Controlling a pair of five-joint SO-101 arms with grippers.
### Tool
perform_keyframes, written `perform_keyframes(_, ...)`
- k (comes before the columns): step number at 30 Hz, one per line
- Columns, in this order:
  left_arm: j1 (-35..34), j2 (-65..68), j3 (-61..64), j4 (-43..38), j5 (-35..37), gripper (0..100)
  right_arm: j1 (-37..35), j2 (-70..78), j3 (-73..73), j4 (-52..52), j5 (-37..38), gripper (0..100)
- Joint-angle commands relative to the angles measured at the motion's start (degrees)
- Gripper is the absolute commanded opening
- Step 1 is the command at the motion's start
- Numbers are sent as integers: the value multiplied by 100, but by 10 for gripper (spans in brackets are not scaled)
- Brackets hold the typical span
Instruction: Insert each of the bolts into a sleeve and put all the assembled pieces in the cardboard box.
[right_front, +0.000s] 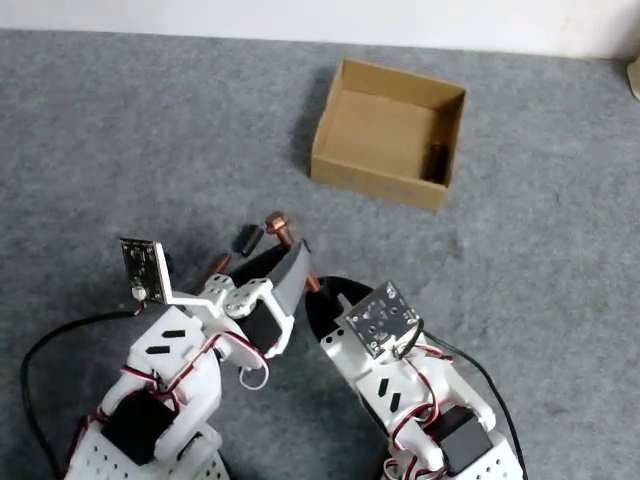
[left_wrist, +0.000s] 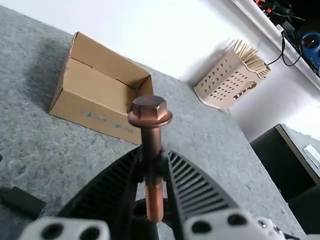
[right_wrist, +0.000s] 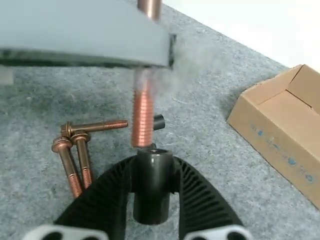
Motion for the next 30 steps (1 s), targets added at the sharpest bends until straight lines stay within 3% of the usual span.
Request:
perform_keyframes(1,-101,-75,101,-158,35,5,-75,-40,-286,-163,-53,3)
perform_keyframes(30,-198,-75,497,-440,44,5,-251,-40,-690,-163,-53,3)
